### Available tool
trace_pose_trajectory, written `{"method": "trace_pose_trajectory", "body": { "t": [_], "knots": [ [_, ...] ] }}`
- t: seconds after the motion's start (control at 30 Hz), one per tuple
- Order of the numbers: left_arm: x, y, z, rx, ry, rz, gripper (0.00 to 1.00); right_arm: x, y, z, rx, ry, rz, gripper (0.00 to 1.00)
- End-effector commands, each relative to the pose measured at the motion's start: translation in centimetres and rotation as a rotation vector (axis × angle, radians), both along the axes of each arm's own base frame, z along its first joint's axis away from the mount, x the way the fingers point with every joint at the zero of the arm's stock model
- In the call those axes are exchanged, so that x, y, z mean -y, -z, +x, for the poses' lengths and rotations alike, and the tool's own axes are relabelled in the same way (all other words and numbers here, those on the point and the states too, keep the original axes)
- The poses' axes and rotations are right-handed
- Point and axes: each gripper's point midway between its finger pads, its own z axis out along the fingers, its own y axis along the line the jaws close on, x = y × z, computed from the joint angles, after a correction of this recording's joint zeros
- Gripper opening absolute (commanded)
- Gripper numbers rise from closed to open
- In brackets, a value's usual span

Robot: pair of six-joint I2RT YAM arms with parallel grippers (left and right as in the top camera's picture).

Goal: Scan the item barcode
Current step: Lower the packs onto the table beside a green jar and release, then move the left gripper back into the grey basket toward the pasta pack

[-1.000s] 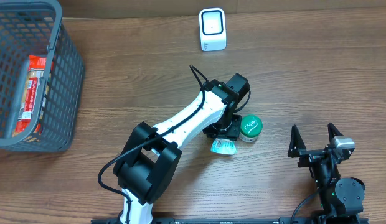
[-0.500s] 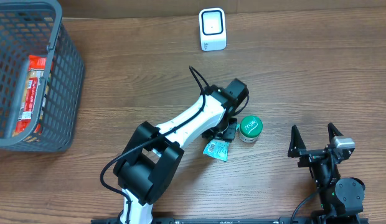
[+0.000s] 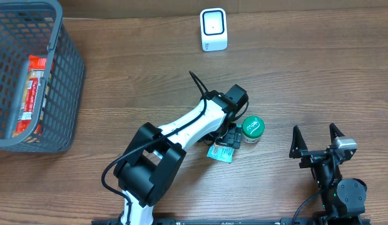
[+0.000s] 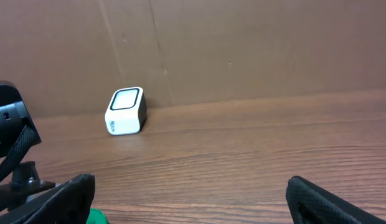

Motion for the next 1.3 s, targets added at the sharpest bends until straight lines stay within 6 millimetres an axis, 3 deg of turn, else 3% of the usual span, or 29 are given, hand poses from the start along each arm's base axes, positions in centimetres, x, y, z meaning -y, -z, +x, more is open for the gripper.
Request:
{"method": "trace_pose_trajectory", "body": {
  "t": [0.0,0.27,0.5,0.73,0.93,1.13,1.2,1.27],
  "knots": [
    [0.4,-1.5,0.1,0.011,0.003,-0.014,1.0,0.1,0.2,0.0,0.005,0.002,-0.003,1.0],
    [0.8,-5.5,2.3,0.075,0.015,0.015,1.0,0.1,0.2,0.0,0.005,0.002,-0.003,1.0],
    [-0.1,-9.5,4.2,0.158,0.0,0.056,1.0,0.1,0.2,0.0,0.005,0.002,-0.003,1.0],
    [-2.1,-15.8,7.6,0.295,-0.055,-0.023,1.0,0.1,0.2,0.0,0.005,0.002,-0.003,1.0],
    [-8.2,-23.5,12.0,0.485,-0.215,-0.102,1.0,0.1,0.2,0.0,0.005,0.002,-0.003,1.0],
    [-17.5,-32.6,15.8,0.763,-0.419,-0.145,0.99,0.1,0.2,0.0,0.004,0.002,-0.003,1.0],
    [-20.1,-34.9,16.6,0.845,-0.445,-0.135,0.94,0.1,0.2,0.0,0.005,0.002,-0.003,1.0],
    [-22.7,-36.7,17.2,0.913,-0.455,-0.108,1.0,0.1,0.2,0.0,0.005,0.002,-0.003,1.0]
  ]
}}
